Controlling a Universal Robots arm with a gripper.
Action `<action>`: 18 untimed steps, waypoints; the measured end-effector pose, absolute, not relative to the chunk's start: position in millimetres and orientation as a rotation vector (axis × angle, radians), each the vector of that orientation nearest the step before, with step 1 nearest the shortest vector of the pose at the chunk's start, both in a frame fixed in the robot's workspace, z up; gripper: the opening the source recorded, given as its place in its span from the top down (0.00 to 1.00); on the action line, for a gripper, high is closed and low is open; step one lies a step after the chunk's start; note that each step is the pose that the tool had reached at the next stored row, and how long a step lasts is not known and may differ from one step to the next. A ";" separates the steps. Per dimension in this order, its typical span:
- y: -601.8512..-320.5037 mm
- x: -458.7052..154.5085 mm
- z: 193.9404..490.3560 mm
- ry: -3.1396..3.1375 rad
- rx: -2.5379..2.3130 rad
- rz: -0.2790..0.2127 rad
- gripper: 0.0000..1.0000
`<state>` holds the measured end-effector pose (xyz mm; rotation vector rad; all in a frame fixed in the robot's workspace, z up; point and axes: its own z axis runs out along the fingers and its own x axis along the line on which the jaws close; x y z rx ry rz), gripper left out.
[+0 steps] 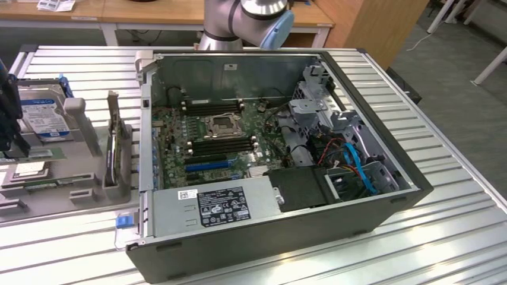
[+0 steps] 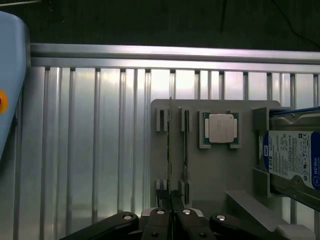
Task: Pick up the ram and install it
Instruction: 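Pick up the ram and move it above insertion slot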
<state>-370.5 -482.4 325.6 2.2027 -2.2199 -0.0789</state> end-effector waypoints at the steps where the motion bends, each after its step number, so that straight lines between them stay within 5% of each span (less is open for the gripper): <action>1: -482.4 -370.5 326.8 -2.220 2.203 -0.079 0.89; 18: -482.4 -370.1 348.9 -2.220 2.203 -0.079 0.89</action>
